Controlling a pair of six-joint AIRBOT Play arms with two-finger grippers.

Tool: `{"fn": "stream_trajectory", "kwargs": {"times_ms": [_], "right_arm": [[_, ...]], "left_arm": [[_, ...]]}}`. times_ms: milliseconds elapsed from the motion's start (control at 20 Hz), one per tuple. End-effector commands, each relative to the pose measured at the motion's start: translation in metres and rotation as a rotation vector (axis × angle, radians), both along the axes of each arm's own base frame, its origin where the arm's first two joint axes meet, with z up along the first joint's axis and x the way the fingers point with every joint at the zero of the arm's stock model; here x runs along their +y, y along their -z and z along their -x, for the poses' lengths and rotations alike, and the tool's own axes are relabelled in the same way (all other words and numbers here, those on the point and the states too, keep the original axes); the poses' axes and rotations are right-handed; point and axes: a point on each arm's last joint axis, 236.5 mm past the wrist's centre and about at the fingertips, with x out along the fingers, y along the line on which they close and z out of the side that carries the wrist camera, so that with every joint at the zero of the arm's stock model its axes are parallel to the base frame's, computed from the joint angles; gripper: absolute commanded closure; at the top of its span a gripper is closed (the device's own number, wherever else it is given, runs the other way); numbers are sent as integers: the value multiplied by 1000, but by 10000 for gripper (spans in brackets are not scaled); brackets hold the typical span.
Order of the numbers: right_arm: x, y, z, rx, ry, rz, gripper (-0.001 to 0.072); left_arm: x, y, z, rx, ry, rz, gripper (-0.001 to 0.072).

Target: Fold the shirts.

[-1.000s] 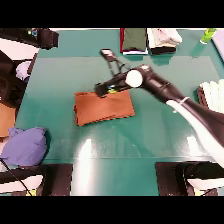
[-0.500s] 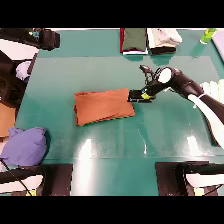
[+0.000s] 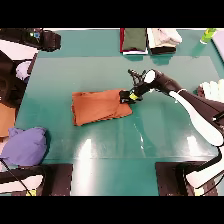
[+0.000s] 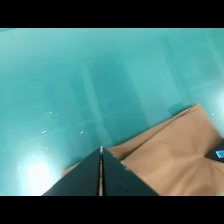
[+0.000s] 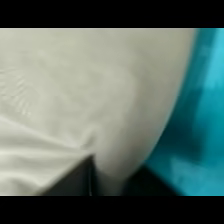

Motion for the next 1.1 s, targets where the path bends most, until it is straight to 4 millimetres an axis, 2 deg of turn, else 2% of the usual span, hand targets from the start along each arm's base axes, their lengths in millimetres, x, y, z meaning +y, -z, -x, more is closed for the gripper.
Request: {"fn": "stream_trajectory", "kwargs": {"times_ms": [0, 100, 150, 250, 300, 400, 500, 650, 750, 850, 900, 1050], "right_arm": [[13, -1, -9, -70, -37, -8, 693], [6, -10, -16, -96, -19, -11, 694], [-6, -20, -24, -120, 0, -5, 694], [-47, -51, -46, -200, 60, 23, 695], [-75, -68, -56, -238, 97, 45, 695], [-143, -103, -69, -299, 200, 93, 695], [-222, -136, -74, -356, 334, 146, 695], [-343, -180, -62, -444, 562, 220, 695], [-417, -194, -44, -472, 712, 268, 695], [-474, -196, -23, -470, 837, 297, 695], [-496, -194, -14, -461, 895, 292, 695], [-533, -186, -3, -450, 1008, 224, 695]], "left_arm": [[-3, 1, 1, 8, 7, 10, 685], [-8, 0, 3, 10, 19, 21, 686], [-13, 0, 5, 10, 31, 19, 686], [-33, 0, 12, 3, 86, 9, 686], [-47, -1, 17, -7, 124, 5, 686], [-73, -5, 25, -28, 179, 13, 686], [-95, -10, 32, -54, 224, 26, 685], [-117, -16, 40, -80, 267, 41, 685], [-123, -17, 43, -81, 281, 52, 685], [-125, -17, 44, -77, 286, 60, 685], [-125, -17, 44, -76, 285, 60, 685], [-126, -17, 45, -71, 283, 67, 685]]}}
